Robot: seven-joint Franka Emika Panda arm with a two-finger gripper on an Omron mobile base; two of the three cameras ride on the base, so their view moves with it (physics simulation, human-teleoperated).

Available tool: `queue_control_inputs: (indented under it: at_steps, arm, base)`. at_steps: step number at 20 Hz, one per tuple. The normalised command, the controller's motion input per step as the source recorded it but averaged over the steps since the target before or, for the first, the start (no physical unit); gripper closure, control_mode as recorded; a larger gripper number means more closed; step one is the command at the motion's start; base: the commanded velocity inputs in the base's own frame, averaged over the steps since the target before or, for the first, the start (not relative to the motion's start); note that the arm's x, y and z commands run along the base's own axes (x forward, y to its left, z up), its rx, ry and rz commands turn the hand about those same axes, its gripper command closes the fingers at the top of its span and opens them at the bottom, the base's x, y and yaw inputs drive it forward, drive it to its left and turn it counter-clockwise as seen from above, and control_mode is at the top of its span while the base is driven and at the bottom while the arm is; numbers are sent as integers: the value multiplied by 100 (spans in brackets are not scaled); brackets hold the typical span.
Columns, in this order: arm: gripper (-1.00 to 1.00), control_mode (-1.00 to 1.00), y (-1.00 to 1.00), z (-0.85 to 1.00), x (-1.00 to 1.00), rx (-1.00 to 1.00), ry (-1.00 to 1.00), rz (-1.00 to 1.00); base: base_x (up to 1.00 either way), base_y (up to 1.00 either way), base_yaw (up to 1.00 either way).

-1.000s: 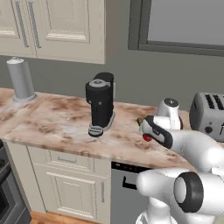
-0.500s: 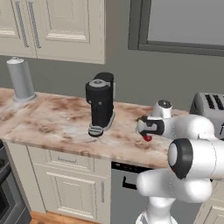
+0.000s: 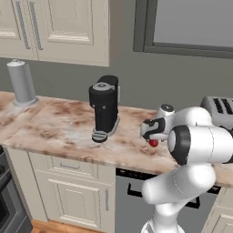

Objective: Place the liquor on the top shelf of the fridge to keep it out of children's reach, and place the mango and squash on lower shelves for easy access.

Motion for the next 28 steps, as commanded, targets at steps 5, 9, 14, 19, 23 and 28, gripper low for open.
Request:
queue_control_inputs:
  at_steps: [5,9,14,19,23,28]
  arm:
    - [-100,-100,-9,-1,0,0,10,0]
    - [-100,-100,-3,0,0,0,11,0]
    - [-100,-100,0,-5,0,0,10,0]
    - [-100,-100,0,-15,0,0,8,0]
    - [-100,-100,0,-21,2,0,5,0]
    - [-100,-100,0,-12,9,0,2,0]
  base:
    - [0,0,0]
    - [0,0,0]
    - [0,0,0]
    - [0,0,0]
    - [0,0,0]
    - [0,0,0]
